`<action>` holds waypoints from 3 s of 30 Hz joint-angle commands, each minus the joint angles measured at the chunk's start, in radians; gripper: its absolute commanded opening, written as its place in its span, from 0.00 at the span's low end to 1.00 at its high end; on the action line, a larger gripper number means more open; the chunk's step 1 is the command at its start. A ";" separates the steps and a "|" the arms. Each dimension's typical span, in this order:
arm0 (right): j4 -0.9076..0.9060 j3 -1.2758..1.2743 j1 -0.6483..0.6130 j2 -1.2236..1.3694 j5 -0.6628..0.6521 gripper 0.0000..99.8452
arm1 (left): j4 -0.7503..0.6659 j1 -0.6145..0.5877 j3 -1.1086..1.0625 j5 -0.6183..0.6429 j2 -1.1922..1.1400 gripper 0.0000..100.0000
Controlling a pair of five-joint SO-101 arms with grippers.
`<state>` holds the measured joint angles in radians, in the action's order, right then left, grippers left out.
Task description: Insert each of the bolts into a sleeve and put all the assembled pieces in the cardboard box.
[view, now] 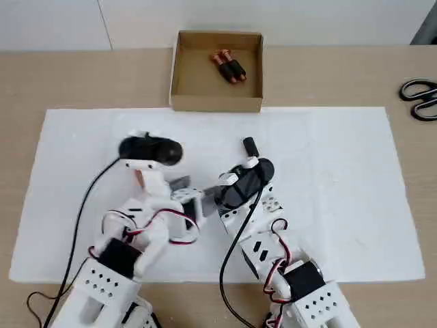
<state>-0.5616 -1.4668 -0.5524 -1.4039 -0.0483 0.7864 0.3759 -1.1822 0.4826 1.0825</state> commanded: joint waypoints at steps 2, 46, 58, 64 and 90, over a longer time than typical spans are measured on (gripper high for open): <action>0.008 0.017 -0.004 -0.019 0.002 0.01 | 0.098 -0.095 0.099 -0.031 0.009 0.32; 0.220 1.378 0.369 1.388 -0.115 0.01 | 0.491 -0.686 0.254 -0.325 0.009 0.32; 0.404 1.933 0.371 1.994 -0.118 0.01 | 0.485 -0.684 0.223 -0.328 0.009 0.32; 0.421 2.097 0.371 2.204 -0.120 0.01 | 0.483 -0.683 0.222 -0.328 0.009 0.32; 0.417 2.223 0.417 2.394 -0.118 0.02 | 0.483 -0.683 0.222 -0.327 0.009 0.32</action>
<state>-0.1703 0.6797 -0.1611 1.0157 -0.1603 1.2743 -0.3023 -0.9659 0.1573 1.0825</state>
